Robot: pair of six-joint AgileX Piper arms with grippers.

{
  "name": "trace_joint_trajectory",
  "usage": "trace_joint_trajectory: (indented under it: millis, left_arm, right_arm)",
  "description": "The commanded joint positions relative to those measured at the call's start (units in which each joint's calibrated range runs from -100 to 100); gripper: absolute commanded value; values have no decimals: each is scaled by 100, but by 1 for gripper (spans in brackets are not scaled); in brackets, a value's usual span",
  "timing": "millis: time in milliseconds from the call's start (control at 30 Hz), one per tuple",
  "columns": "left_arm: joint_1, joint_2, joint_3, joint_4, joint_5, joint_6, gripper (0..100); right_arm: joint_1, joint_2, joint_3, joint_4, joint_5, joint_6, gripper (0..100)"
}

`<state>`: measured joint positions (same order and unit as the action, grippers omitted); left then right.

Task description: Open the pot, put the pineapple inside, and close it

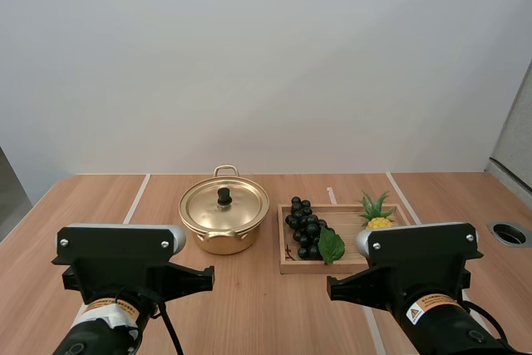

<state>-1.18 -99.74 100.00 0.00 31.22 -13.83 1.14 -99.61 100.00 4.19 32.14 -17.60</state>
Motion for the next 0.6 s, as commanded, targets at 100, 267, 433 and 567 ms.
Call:
trace_joint_trajectory:
  millis: [100,267,433,567]
  left_arm:
    - [-23,-26,0,55,-114,20,0]
    - [-22,-26,0,76,-327,20,0]
    - [-22,-26,0,562,-2432,202,0]
    - [-22,-26,0,597,-4984,279,0]
  right_arm:
    - [-17,-39,0,14,-71,25,0]
    - [-16,-39,0,14,-286,25,0]
    - [-16,-39,0,-586,-2692,25,0]
    - [-16,-39,0,-863,-5253,25,0]
